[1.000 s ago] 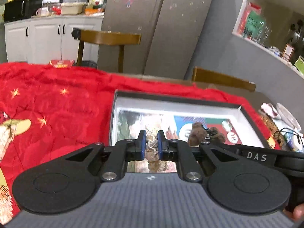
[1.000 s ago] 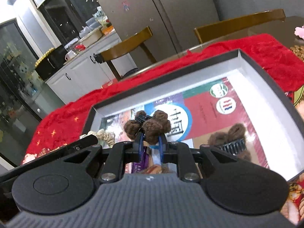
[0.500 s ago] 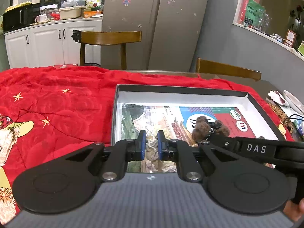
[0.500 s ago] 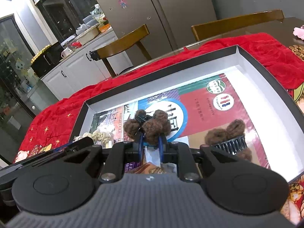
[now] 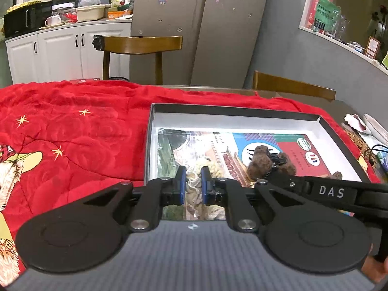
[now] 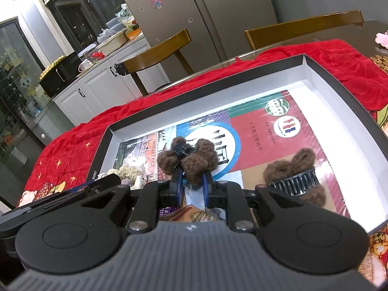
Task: Organize objects
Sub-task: 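Lower the cream ring and fuzzy clip into the box and open both grippers, then raise both open grippers out of the box and back toward the table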
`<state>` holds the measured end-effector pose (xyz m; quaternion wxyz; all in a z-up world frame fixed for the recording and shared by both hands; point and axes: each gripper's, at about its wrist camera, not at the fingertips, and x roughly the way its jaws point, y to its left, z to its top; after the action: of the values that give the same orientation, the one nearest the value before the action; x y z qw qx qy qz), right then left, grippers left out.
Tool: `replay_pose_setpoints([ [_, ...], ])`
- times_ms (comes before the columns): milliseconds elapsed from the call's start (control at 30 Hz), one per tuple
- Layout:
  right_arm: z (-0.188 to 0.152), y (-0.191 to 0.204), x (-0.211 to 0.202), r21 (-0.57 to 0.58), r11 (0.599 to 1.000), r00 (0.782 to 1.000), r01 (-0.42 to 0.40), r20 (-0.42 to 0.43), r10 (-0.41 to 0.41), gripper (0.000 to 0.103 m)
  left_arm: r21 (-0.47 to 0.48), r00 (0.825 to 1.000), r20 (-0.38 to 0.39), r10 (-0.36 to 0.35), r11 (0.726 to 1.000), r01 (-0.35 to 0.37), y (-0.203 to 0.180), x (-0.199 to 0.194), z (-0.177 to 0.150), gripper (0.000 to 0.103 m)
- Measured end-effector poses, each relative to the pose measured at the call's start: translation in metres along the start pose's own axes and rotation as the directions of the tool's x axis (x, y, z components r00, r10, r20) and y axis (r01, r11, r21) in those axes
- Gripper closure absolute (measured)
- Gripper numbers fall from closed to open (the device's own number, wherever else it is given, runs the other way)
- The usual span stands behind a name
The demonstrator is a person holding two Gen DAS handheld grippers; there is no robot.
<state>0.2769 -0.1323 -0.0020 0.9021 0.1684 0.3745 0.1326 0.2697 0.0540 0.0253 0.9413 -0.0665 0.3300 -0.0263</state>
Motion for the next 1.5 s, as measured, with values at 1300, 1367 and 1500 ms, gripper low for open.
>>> replay_pose_setpoints([
  [1300, 0.021, 0.018, -0.069, 0.008, 0.994, 0.981, -0.105, 0.163, 0.102, 0.032, 0.019, 0.988, 0.145, -0.060, 0.998, 0.057, 0.007, -0.057, 0.028, 0.060],
  [1367, 0.021, 0.026, -0.091, -0.026, 0.994, 0.971, -0.110, 0.209, 0.113, 0.030, 0.040, 0.979, 0.189, -0.074, 0.997, 0.067, 0.005, -0.076, 0.032, 0.054],
  [1500, 0.019, 0.039, -0.137, -0.076, 0.991, 0.939, -0.108, 0.318, 0.127, 0.024, 0.044, 0.954, 0.273, -0.120, 0.993, 0.113, 0.006, -0.121, 0.043, 0.036],
])
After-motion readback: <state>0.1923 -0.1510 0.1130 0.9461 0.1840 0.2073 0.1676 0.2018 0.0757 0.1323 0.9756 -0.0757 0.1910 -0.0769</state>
